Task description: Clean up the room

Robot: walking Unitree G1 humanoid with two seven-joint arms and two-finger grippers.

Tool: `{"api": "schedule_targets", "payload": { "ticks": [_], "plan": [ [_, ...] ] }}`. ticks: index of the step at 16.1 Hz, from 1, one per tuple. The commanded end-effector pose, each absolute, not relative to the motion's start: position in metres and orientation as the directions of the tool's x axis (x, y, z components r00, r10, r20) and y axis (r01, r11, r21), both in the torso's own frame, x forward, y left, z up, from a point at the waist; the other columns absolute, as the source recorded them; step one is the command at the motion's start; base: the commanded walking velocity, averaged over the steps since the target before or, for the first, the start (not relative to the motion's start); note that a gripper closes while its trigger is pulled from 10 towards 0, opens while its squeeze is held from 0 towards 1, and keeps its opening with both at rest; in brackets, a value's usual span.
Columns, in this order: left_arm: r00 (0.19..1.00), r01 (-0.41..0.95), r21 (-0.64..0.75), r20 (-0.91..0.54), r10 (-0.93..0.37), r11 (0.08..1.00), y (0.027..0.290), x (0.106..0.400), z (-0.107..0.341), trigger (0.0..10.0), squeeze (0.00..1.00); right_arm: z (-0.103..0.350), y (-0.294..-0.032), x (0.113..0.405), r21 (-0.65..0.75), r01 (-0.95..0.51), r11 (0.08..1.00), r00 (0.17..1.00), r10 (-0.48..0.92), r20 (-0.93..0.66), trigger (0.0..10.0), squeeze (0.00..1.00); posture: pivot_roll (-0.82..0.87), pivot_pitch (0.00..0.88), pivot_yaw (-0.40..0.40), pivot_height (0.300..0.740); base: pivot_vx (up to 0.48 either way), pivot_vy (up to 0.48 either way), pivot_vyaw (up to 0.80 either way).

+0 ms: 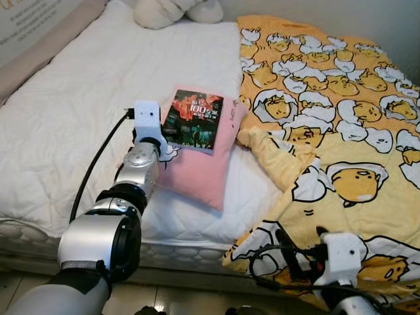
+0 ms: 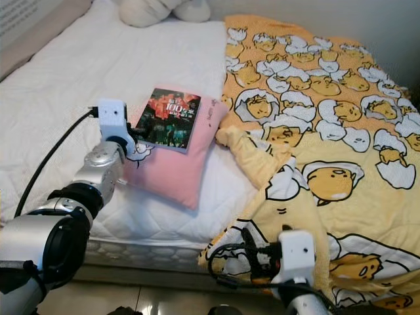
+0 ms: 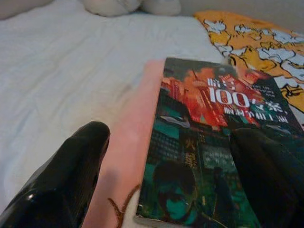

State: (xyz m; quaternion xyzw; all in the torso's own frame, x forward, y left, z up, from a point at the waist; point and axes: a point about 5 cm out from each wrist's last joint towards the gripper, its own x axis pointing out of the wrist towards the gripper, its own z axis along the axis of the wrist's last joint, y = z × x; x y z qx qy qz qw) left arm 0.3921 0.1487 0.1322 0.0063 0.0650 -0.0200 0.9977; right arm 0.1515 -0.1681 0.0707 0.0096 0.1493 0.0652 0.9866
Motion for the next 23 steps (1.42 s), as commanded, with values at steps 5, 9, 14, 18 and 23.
{"api": "schedule_targets", "payload": {
  "ticks": [5, 9, 14, 18, 23],
  "plan": [
    [0.975, 0.084, -0.015, -0.205, -0.085, 0.996, 0.144, 0.39, 0.124, 10.0, 0.0, 0.073, -0.169, 0.142, 0.042, -0.116, 0.992, 0.939, 0.123, -0.322, 10.0, 0.0, -0.26, 0.103, -0.064, 0.74, 0.0, 0.0, 0.0],
    [0.97, 0.062, -0.025, -0.233, -0.066, 0.998, 0.146, 0.388, 0.119, 10.0, 0.0, 0.072, -0.169, 0.14, 0.042, -0.117, 0.992, 0.932, 0.124, -0.34, 10.0, 0.0, -0.27, 0.104, -0.062, 0.74, 0.0, 0.0, 0.0],
    [0.932, 0.134, -0.022, -0.337, -0.134, 0.991, 0.13, 0.381, 0.102, 10.0, 0.0, 0.071, -0.17, 0.138, 0.044, -0.117, 0.992, 0.925, 0.125, -0.357, 10.0, 0.0, -0.28, 0.098, -0.059, 0.74, 0.0, 0.0, 0.0],
    [0.915, 0.148, -0.039, -0.374, -0.152, 0.988, 0.126, 0.378, 0.094, 0.0, 0.0, 0.071, -0.179, 0.137, 0.033, -0.095, 0.995, 0.925, 0.1, -0.367, 10.0, 0.0, -0.29, 0.086, -0.061, 0.74, 0.0, 0.0, 0.0],
    [0.909, 0.011, -0.172, -0.409, -0.082, 0.985, 0.146, 0.375, 0.088, 0.0, 0.0, 0.069, -0.176, 0.136, 0.043, -0.094, 0.995, 0.92, 0.103, -0.378, 10.0, 0.0, -0.28, 0.085, -0.054, 0.74, 0.0, 0.0, 0.0]
  ]
}}
